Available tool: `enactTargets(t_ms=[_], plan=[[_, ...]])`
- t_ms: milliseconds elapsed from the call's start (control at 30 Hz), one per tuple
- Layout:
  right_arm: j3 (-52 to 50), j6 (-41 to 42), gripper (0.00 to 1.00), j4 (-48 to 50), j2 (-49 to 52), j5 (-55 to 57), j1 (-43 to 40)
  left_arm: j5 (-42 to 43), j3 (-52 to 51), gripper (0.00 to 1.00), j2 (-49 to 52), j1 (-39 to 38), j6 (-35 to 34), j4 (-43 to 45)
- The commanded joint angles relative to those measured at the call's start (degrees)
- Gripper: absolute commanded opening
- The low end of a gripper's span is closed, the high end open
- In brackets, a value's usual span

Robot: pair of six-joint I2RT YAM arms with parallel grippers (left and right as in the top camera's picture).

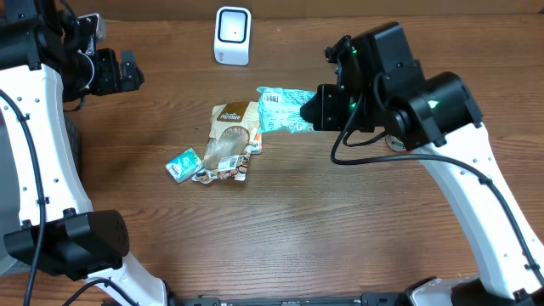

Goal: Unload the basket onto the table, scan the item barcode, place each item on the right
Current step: 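Lift the mint-green packet and carry it to the scanner, then hold the mint-green packet in front of the scanner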

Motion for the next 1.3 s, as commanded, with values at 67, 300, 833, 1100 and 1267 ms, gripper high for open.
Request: enactTargets(t_ms=[67,300,833,1100,1267], plan=[[19.63,-4.63,0.04,-4.00,10.60,10.62,1.81,0.50,0.07,1.00,-0.11,-0.11,0.87,0.11],[30.99,-21.38,0.04,15.34,27.74,49.57,7.43,0.50,0.07,1.00,-0.11,-0.11,0.87,0.09],[30.80,-94.07,0.04,72.87,54.55,46.69,6.38,0.50,0.07,1.00,-0.11,-0.11,0.87,0.11],[30.80,-105.63,0.04,79.82,61.00,42.38,6.14,0.50,0.07,1.00,-0.11,-0.11,0.87,0.09],[30.80,-105.61,0.04,80.70,61.11,42.38,6.14,0.50,0.07,1.00,-0.11,-0.11,0.85,0.11]])
